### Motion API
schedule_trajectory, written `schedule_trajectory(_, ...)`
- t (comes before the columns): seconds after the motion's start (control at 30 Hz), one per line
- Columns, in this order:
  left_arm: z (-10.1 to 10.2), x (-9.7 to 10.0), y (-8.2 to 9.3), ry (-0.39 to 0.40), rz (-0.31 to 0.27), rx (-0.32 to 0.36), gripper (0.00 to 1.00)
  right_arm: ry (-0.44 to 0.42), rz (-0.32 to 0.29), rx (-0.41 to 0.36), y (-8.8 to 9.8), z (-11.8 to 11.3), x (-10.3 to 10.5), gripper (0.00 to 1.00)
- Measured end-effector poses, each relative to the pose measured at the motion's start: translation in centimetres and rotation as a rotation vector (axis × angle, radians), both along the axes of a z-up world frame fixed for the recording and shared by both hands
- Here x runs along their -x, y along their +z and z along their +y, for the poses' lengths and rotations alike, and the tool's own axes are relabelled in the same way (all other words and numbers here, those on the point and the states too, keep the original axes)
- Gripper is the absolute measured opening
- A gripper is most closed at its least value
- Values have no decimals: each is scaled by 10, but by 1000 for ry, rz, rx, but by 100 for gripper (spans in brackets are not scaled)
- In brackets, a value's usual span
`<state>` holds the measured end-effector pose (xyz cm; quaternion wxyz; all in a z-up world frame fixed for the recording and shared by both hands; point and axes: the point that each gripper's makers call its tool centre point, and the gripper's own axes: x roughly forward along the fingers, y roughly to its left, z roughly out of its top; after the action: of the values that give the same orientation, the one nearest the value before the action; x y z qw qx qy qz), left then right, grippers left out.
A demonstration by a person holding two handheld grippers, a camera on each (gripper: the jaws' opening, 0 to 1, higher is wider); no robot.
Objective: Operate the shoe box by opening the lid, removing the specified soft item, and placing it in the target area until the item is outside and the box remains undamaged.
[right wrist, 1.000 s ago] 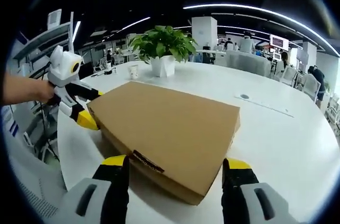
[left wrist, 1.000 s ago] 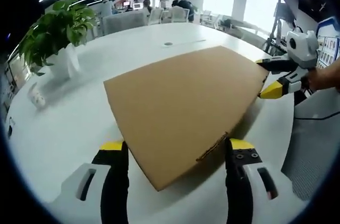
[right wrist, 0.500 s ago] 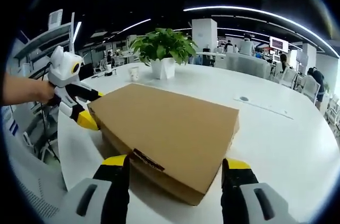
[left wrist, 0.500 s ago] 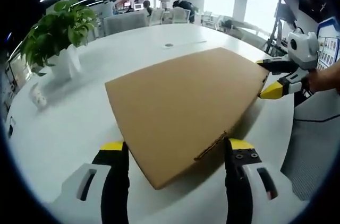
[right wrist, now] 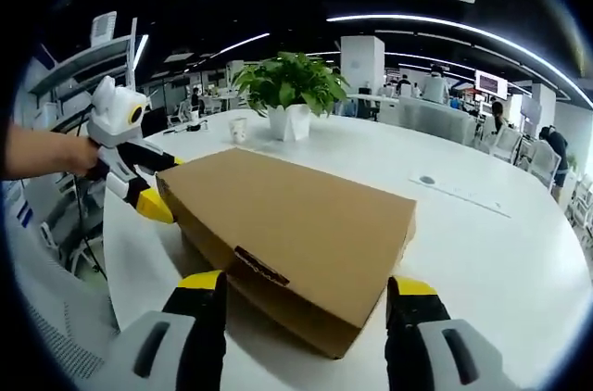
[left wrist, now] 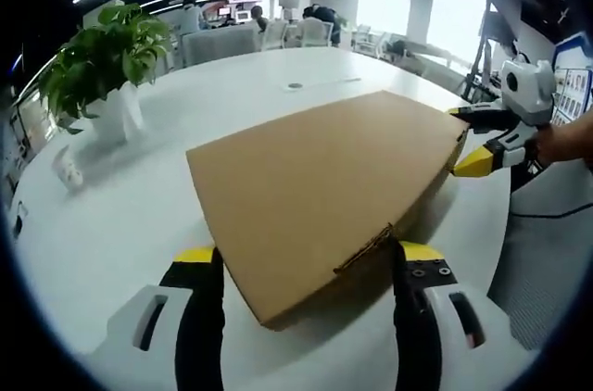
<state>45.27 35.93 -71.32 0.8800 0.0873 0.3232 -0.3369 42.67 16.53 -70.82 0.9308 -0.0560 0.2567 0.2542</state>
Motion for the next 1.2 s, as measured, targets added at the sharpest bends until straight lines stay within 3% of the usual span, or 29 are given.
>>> schedule_trajectory(1.2, 4, -3, 30, 1, -72, 8, 71, 36, -56, 27, 31, -2, 0, 65)
